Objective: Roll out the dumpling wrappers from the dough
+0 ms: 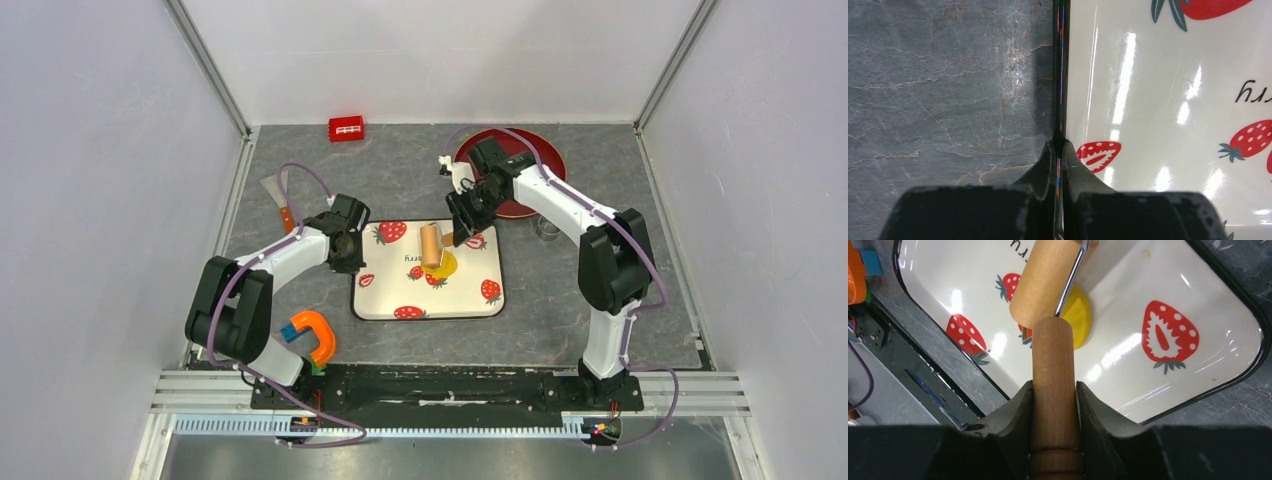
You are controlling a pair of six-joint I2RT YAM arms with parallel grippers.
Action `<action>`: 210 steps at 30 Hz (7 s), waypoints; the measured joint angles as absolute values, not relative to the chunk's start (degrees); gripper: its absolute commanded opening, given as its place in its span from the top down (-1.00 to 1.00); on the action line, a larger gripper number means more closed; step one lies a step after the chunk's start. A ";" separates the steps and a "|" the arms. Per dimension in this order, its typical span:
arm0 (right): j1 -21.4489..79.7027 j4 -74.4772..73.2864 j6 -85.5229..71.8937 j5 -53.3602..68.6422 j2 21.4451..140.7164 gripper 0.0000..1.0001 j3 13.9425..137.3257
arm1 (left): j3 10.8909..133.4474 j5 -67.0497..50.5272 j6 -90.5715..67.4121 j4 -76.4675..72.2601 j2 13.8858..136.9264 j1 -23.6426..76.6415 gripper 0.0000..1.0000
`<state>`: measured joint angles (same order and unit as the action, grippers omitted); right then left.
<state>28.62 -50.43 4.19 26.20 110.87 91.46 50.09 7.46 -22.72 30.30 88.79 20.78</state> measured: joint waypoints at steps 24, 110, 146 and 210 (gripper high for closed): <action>35.24 -49.87 3.16 29.08 114.69 1.00 94.89 | 50.19 8.01 -22.76 30.41 88.88 21.15 0.96; 26.52 -47.33 -5.21 13.28 104.31 1.00 83.42 | 51.44 9.80 -23.27 32.14 89.82 20.91 0.96; 26.81 -47.11 -6.24 10.55 101.21 1.00 82.06 | 51.88 2.37 -25.34 32.73 90.13 15.66 0.96; 29.30 -41.39 -4.95 16.86 108.64 1.00 87.35 | 51.77 1.50 -21.21 32.29 90.06 16.78 0.96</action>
